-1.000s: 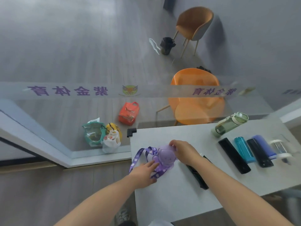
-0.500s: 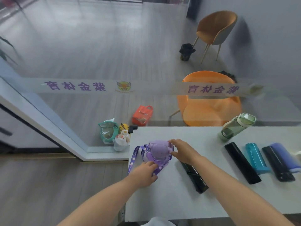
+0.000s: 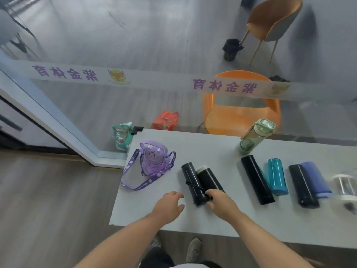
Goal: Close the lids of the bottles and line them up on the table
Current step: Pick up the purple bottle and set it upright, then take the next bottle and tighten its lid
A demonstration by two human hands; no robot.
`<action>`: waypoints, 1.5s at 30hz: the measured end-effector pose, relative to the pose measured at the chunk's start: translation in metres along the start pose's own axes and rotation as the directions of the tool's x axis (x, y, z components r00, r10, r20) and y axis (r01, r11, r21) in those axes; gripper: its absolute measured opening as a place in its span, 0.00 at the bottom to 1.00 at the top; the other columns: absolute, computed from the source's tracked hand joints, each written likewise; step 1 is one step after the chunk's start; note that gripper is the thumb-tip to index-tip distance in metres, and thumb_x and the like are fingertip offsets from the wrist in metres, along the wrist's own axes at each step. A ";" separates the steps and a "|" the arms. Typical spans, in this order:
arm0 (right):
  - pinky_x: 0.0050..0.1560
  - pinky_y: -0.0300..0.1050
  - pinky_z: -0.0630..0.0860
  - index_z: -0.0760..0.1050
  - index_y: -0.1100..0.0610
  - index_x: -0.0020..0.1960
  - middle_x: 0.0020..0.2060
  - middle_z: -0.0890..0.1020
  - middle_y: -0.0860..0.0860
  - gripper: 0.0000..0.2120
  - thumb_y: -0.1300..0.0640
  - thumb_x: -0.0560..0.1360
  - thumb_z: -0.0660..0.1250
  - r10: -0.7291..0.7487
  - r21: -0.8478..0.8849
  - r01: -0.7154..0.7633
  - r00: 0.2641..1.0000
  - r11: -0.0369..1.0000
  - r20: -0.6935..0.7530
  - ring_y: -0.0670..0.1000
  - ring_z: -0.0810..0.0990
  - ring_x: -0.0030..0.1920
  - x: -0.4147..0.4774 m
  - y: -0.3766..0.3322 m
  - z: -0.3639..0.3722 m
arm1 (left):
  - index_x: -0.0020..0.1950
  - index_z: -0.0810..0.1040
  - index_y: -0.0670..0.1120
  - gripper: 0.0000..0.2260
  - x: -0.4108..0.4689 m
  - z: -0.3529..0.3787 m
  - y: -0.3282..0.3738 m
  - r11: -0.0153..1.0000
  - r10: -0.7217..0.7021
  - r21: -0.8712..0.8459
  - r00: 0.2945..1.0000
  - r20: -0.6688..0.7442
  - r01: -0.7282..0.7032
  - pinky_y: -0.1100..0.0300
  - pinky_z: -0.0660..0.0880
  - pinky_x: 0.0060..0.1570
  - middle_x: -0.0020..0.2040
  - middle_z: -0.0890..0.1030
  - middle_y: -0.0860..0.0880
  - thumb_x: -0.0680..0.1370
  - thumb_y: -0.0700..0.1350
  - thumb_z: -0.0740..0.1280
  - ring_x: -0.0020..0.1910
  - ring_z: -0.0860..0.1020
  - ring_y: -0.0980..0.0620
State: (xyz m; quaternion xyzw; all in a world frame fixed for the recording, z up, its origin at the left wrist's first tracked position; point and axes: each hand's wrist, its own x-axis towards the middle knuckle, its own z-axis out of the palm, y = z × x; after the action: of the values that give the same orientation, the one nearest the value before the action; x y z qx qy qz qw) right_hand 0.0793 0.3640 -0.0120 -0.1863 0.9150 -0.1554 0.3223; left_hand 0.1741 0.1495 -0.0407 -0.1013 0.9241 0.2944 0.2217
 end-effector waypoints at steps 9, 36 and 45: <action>0.55 0.47 0.78 0.65 0.49 0.74 0.68 0.73 0.46 0.23 0.56 0.80 0.63 0.032 0.033 -0.032 0.999 0.999 -0.008 0.50 0.78 0.61 0.010 0.008 0.053 | 0.74 0.64 0.53 0.23 0.012 0.070 0.019 0.974 -0.124 -0.194 0.992 -0.022 0.118 0.56 0.70 0.64 0.70 0.71 0.53 0.80 0.53 0.62 0.68 0.69 0.53; 0.35 0.40 0.78 0.75 0.53 0.63 0.41 0.83 0.47 0.16 0.59 0.76 0.68 0.086 0.584 -0.039 0.995 0.811 -0.052 0.47 0.79 0.32 0.021 -0.063 -0.004 | 0.70 0.66 0.57 0.23 -0.010 -0.025 0.010 0.965 0.065 -0.209 0.916 -0.395 -0.159 0.64 0.69 0.59 0.62 0.73 0.53 0.77 0.50 0.69 0.62 0.69 0.54; 0.32 0.38 0.75 0.75 0.54 0.65 0.44 0.85 0.52 0.17 0.60 0.77 0.66 0.110 0.676 -0.063 0.994 0.734 -0.028 0.48 0.79 0.33 0.034 -0.079 -0.011 | 0.61 0.72 0.54 0.14 0.004 -0.051 -0.003 0.975 0.218 0.127 0.888 -0.404 -0.181 0.55 0.74 0.53 0.63 0.74 0.50 0.76 0.52 0.66 0.59 0.72 0.46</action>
State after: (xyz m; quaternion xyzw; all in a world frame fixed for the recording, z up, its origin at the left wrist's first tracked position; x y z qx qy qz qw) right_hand 0.0667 0.2809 0.0106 -0.0091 0.8145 -0.4667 0.3445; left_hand 0.1537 0.1169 -0.0075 -0.0565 0.9672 0.2474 -0.0072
